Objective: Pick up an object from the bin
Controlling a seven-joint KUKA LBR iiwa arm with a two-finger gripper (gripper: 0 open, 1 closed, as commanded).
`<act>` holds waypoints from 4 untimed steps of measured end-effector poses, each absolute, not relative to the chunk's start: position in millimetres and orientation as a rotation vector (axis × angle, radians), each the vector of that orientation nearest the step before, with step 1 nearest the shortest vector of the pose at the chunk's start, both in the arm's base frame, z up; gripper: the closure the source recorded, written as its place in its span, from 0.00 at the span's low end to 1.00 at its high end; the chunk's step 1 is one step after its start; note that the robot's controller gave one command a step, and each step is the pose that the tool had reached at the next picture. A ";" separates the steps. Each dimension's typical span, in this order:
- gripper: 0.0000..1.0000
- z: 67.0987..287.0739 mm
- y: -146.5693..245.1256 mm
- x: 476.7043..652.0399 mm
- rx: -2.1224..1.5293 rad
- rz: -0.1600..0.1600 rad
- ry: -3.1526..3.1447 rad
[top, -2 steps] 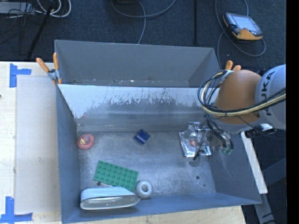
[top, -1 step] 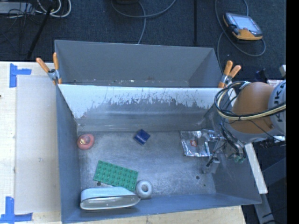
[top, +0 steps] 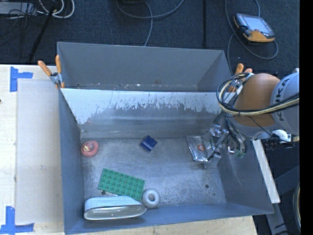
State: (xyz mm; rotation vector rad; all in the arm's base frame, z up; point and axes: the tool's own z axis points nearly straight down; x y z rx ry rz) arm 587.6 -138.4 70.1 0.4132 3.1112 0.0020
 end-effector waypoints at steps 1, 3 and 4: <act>0.00 70.1 -118.8 606.9 0.086 0.001 3.137; 1.00 70.2 -132.1 573.7 -1.054 0.002 2.957; 1.00 216.1 -155.2 565.9 -1.141 -0.008 2.919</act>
Offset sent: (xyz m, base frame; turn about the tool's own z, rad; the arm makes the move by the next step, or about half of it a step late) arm 0.0183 0.0187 -0.0001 -0.2085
